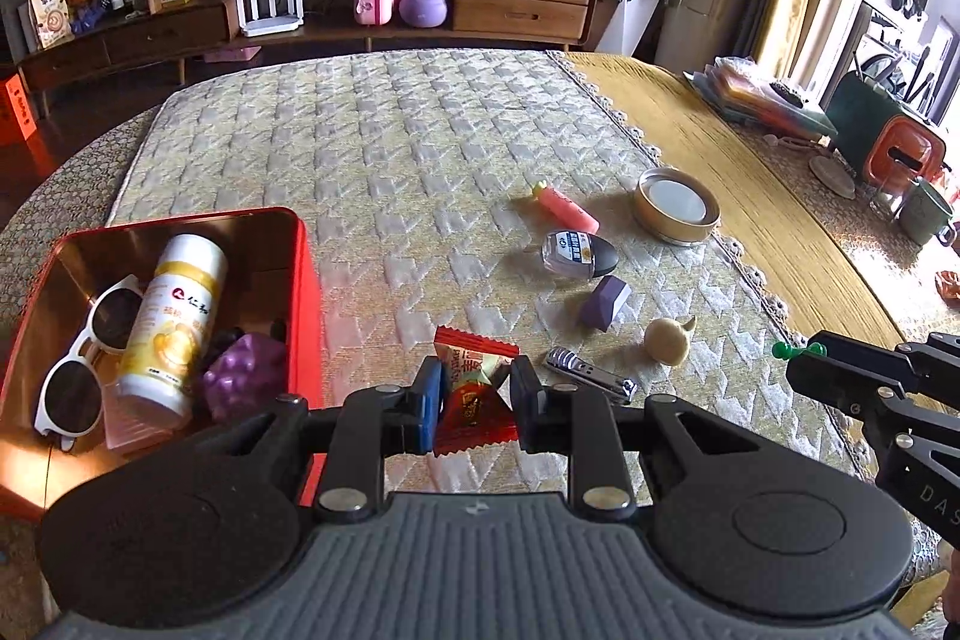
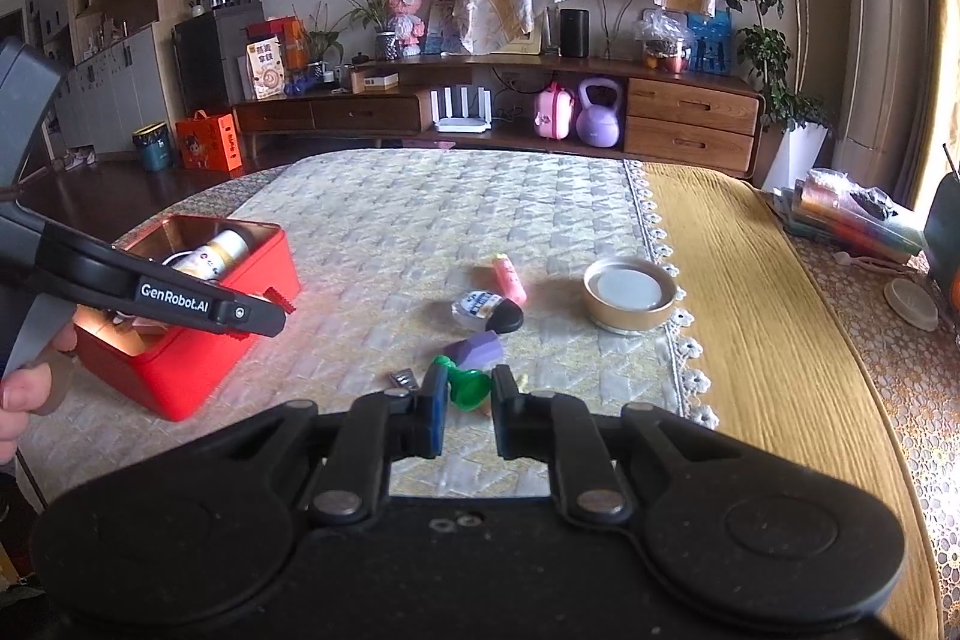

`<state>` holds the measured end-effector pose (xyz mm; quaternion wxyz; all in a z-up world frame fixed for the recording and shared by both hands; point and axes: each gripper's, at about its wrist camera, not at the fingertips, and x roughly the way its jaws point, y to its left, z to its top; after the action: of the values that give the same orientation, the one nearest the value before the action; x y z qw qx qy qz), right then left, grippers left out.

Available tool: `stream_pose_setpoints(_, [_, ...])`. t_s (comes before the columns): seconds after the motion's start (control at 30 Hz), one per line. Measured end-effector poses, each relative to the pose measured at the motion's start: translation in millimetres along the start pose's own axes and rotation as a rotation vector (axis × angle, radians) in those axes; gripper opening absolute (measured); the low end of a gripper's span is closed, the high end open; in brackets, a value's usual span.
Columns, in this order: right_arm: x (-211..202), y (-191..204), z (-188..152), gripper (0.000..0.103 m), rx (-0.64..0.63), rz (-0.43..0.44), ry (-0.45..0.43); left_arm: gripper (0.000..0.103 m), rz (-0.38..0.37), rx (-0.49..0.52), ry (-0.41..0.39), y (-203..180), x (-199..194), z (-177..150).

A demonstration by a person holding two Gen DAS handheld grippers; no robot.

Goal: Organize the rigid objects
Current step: 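Carry the candy packet and green piece over the red tin with both grippers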

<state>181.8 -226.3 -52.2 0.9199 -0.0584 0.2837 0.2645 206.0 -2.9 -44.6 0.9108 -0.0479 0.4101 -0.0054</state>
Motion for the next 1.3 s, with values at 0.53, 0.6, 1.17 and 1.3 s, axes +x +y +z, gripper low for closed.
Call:
stream_pose_setpoints(0.53, [4.1, 89.2, 25.3, 0.015, -0.068, 0.113, 0.001, 0.023, 0.057, -0.091, -0.071, 87.5, -55.5, -8.6])
stream_pose_setpoints(0.6, [7.0, 99.7, 28.4, 0.015, -0.076, 0.123, 0.004, 0.023, 0.072, -0.105, -0.078, 100.7, -59.4, -10.0])
stream_pose_setpoints(1.17, [66.5, 168.8, 41.6, 0.015, -0.106, 0.204, 0.109, 0.023, 0.134, -0.240, -0.062, 196.8, -51.0, -15.1])
stream_pose_setpoints(1.3, [84.4, 182.4, 42.9, 0.015, -0.117, 0.214, 0.138, 0.023, 0.128, -0.233, -0.049, 198.4, -37.8, -12.7])
